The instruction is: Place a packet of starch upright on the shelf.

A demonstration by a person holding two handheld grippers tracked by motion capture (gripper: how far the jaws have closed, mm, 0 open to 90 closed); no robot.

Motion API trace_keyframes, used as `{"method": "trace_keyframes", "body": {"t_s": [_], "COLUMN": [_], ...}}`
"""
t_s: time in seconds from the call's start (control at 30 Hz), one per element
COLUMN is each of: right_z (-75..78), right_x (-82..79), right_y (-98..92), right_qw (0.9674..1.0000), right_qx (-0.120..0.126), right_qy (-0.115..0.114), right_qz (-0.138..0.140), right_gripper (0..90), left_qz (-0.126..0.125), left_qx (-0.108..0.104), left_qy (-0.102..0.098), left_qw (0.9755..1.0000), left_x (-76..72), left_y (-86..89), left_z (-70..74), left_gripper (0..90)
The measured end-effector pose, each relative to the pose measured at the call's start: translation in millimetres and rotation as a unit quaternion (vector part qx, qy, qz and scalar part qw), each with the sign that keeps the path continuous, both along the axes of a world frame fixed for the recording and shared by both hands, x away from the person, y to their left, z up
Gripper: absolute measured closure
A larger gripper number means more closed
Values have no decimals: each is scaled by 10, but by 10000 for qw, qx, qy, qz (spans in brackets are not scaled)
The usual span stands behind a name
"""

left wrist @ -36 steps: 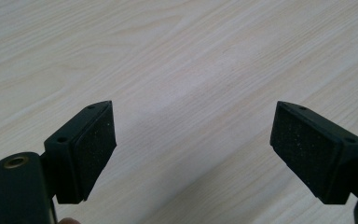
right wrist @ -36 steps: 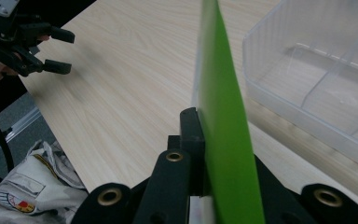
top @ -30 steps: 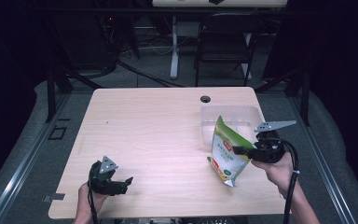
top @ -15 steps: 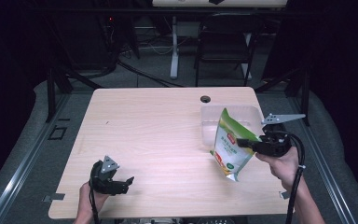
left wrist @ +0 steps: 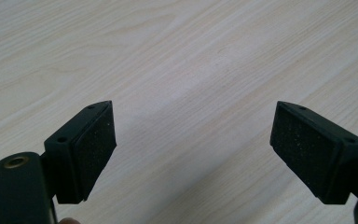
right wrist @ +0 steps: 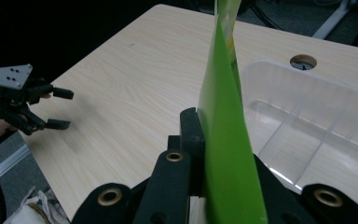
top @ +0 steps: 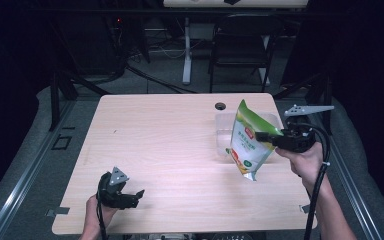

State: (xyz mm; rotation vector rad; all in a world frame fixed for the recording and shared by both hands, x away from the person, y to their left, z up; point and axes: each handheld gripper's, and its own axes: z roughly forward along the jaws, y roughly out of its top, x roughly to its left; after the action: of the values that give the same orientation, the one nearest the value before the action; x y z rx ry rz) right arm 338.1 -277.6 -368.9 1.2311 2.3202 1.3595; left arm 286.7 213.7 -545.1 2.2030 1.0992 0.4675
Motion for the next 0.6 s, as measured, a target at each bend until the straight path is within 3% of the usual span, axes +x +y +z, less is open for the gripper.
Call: {"method": "trace_keyframes", "body": {"t_s": [0.6], "right_z": [260], "right_x": [335], "right_y": [-42], "right_qw": [9992], "right_qx": [-62], "right_qy": [-142], "right_qz": [-366], "right_gripper": [900], "left_qz": [-4], "left_qx": [45], "left_qy": [-28], "left_qw": [10000], "left_x": [2], "left_y": [3], "left_z": [-4], "left_gripper": [142]}}
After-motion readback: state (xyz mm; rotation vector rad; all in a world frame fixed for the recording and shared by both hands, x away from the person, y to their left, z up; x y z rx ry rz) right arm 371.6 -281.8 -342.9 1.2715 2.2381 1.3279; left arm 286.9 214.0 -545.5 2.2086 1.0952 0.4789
